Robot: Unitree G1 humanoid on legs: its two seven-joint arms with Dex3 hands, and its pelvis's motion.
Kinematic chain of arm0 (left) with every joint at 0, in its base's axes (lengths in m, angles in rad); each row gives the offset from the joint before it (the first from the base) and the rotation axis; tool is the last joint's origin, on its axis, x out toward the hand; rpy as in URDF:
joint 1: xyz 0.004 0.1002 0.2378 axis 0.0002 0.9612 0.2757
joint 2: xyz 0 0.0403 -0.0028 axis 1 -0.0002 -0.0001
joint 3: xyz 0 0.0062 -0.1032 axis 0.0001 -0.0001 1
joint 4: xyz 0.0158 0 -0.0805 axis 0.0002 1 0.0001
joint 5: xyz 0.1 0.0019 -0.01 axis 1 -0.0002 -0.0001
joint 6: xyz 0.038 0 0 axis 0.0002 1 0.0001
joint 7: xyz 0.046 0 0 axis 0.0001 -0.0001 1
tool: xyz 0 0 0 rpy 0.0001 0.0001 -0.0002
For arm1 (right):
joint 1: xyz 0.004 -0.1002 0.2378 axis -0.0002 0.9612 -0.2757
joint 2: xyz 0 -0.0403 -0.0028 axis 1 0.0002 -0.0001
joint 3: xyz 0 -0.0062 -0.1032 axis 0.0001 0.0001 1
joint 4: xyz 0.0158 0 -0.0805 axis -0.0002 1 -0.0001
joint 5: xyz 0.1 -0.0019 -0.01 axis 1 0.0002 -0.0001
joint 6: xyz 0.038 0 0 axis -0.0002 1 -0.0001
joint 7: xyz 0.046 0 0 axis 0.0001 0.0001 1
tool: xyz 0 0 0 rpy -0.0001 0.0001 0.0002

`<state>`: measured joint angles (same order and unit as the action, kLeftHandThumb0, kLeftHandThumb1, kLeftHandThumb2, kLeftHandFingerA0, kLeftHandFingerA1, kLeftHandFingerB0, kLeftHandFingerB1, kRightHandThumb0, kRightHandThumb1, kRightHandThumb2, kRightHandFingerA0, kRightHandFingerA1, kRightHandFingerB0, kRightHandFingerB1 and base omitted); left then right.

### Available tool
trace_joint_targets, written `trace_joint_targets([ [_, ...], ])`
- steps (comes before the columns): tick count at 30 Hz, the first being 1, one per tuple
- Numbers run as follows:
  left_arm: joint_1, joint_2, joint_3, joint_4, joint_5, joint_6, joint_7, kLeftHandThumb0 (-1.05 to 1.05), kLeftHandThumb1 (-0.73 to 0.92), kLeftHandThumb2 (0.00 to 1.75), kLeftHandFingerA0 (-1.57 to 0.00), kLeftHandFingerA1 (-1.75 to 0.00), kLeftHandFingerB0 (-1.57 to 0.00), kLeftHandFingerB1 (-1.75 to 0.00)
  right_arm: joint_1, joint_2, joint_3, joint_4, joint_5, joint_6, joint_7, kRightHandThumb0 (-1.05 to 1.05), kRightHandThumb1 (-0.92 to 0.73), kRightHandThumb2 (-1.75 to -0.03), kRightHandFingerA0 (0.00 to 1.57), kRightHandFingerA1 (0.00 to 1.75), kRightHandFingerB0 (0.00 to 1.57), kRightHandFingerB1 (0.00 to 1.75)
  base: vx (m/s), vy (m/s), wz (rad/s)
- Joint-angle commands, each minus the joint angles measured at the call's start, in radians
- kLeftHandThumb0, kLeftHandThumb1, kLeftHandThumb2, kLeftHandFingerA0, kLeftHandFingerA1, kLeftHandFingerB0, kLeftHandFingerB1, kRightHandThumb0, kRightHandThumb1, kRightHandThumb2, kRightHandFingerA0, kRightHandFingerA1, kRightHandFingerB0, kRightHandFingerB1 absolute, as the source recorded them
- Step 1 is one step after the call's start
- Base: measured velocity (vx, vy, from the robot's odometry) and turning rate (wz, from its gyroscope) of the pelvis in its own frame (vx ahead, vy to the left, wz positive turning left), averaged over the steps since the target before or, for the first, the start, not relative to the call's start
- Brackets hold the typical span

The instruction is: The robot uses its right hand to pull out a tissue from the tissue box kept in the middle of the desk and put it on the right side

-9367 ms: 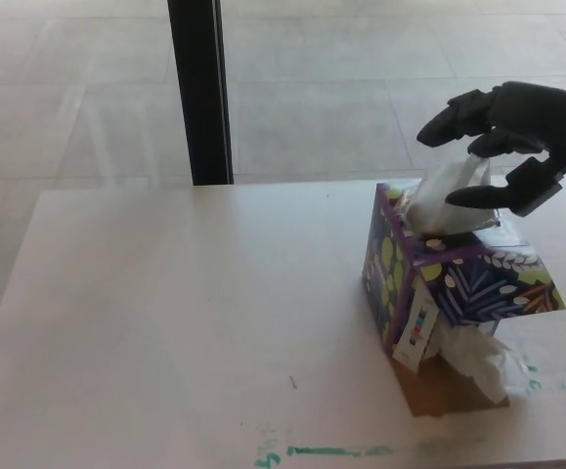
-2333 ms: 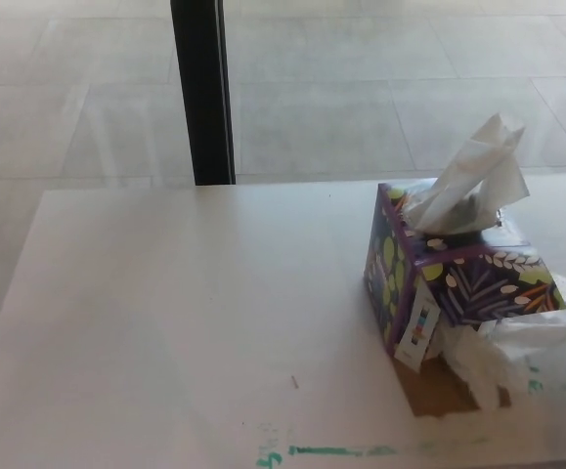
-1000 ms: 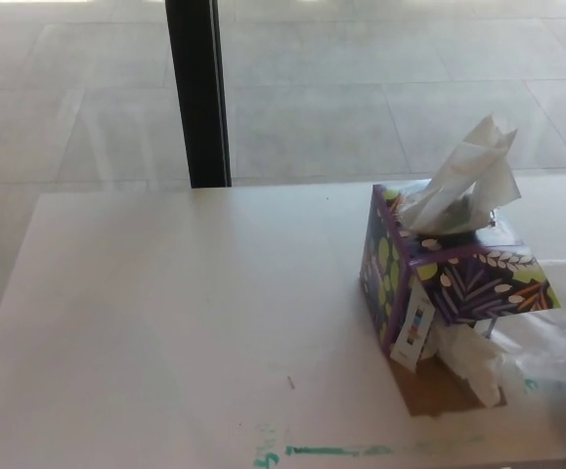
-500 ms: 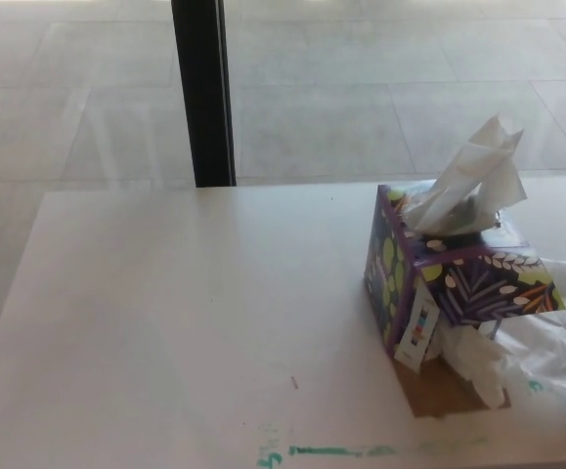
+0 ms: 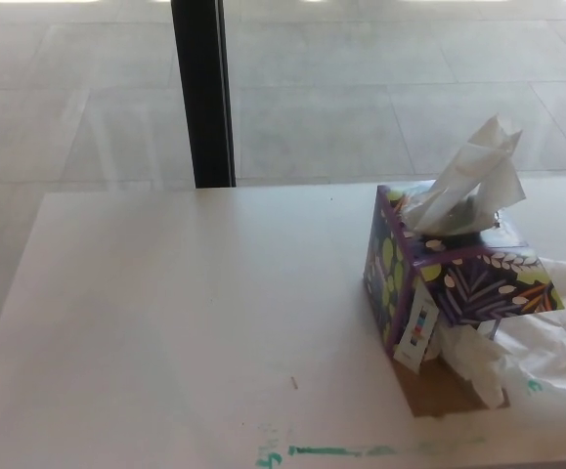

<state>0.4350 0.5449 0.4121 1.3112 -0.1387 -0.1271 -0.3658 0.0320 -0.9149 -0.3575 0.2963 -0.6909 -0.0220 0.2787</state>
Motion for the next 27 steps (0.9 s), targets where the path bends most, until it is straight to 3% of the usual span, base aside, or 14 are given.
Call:
trace_joint_targets([
  [1, 0.0, 0.001, 0.01, 0.001, -0.012, -0.021, 0.015, -0.88, 0.92, 0.72, -0.43, -0.45, -0.45, -0.43, 0.156, 0.326, -0.421, 0.395, 0.362, -0.098, -0.531, -0.47, -0.61, -0.61, 0.83, 1.19, 0.41, 0.88, 0.0, 0.0, 0.0],
  [2, 0.001, 0.001, 0.008, 0.002, -0.009, -0.025, 0.018, -0.89, 0.8, 1.22, -0.39, -0.55, -0.39, -0.53, 0.166, 0.349, -0.425, 0.381, 0.356, -0.073, -0.547, -0.48, -0.62, -0.62, 0.82, 1.23, 0.43, 0.9, 0.0, 0.0, 0.0],
  [3, 0.001, 0.0, 0.013, 0.003, -0.013, -0.024, 0.017, -0.89, 0.92, 0.73, -0.44, -0.45, -0.43, -0.44, 0.174, 0.37, -0.431, 0.374, 0.355, -0.066, -0.558, -0.49, -0.62, -0.63, 0.84, 1.19, 0.44, 0.92, 0.0, 0.0, 0.0],
  [6, 0.001, 0.0, 0.02, -0.003, -0.023, -0.016, 0.011, -0.89, 0.92, 0.74, -0.45, -0.47, -0.45, -0.43, 0.171, 0.452, -0.491, 0.414, 0.43, -0.104, -0.579, -0.52, -0.6, -0.63, 0.93, 1.46, 0.42, 1.0, 0.0, 0.0, 0.0],
  [10, -0.016, 0.0, 0.033, -0.001, -0.037, 0.003, 0.012, -0.88, 0.92, 0.77, -0.46, -0.47, -0.43, -0.42, 0.15, 0.547, -0.57, 0.384, 0.536, -0.077, -0.497, -0.6, -0.65, -0.61, 0.89, 1.21, 0.43, 1.01, 0.0, 0.0, 0.0],
  [13, -0.025, 0.003, 0.013, -0.005, -0.014, -0.018, 0.028, -0.85, 0.92, 0.74, -0.49, -0.47, -0.47, -0.45, 0.125, 0.6, -0.597, 0.442, 0.588, -0.09, -0.46, -0.58, -0.66, -0.6, 0.85, 1.25, 0.46, 1.0, 0.0, 0.0, 0.0],
  [14, -0.028, 0.007, 0.01, -0.007, -0.011, -0.013, 0.026, -0.86, 0.92, 0.74, -0.5, -0.48, -0.47, -0.44, 0.125, 0.615, -0.612, 0.445, 0.608, -0.077, -0.435, -0.61, -0.67, -0.61, 0.96, 1.32, 0.48, 1.0, 0.0, 0.0, 0.0],
  [18, -0.04, 0.015, 0.018, -0.006, -0.021, 0.005, 0.016, -0.86, 0.92, 0.75, -0.53, -0.48, -0.46, -0.43, 0.128, 0.637, -0.604, 0.522, 0.601, -0.046, -0.369, -0.66, -0.72, -0.61, 0.94, 1.22, 0.44, 0.87, 0.0, 0.0, 0.0],
  [19, -0.047, 0.015, 0.026, -0.004, -0.03, 0.023, 0.019, -0.92, 0.78, 0.88, -0.54, -0.53, -0.43, -0.47, 0.13, 0.646, -0.604, 0.522, 0.598, -0.044, -0.366, -0.67, -0.71, -0.61, 1.0, 1.15, 0.45, 0.83, 0.0, 0.0, 0.0],
  [20, -0.047, 0.013, 0.03, -0.006, -0.034, 0.021, 0.018, -0.82, 0.75, 1.13, -0.48, -0.59, -0.4, -0.54, 0.143, 0.66, -0.593, 0.514, 0.592, -0.06, -0.35, -0.69, -0.55, -0.96, 1.03, 1.07, 0.48, 0.79, 0.0, 0.0, 0.0],
  [21, -0.046, 0.011, 0.034, -0.006, -0.038, 0.011, 0.017, -0.83, 0.92, 0.71, -0.53, -0.5, -0.44, -0.46, 0.15, 0.666, -0.59, 0.508, 0.591, -0.061, -0.335, -0.67, -0.74, -0.62, 1.08, 1.09, 0.42, 0.83, 0.0, 0.0, 0.0],
  [25, -0.046, 0.015, 0.027, -0.001, -0.027, 0.011, 0.009, -0.86, 0.92, 0.77, -0.52, -0.5, -0.39, -0.44, 0.149, 0.669, -0.581, 0.527, 0.573, -0.064, -0.325, -0.66, -0.73, -0.62, 1.1, 1.16, 0.43, 0.81, 0.0, 0.0, 0.0],
  [26, -0.045, 0.015, 0.026, -0.002, -0.025, 0.008, 0.009, -0.85, 0.92, 0.75, -0.52, -0.48, -0.43, -0.43, 0.129, 0.659, -0.592, 0.557, 0.583, -0.053, -0.33, -0.66, -0.57, -1.04, 1.16, 1.14, 0.46, 0.77, 0.0, 0.0, 0.0],
  [27, -0.044, 0.014, 0.026, -0.002, -0.025, 0.008, 0.009, -0.85, 0.92, 0.75, -0.52, -0.48, -0.43, -0.43, 0.121, 0.656, -0.596, 0.569, 0.587, -0.049, -0.333, -0.66, -0.57, -1.04, 1.16, 1.14, 0.46, 0.77, 0.0, 0.0, 0.0],
])
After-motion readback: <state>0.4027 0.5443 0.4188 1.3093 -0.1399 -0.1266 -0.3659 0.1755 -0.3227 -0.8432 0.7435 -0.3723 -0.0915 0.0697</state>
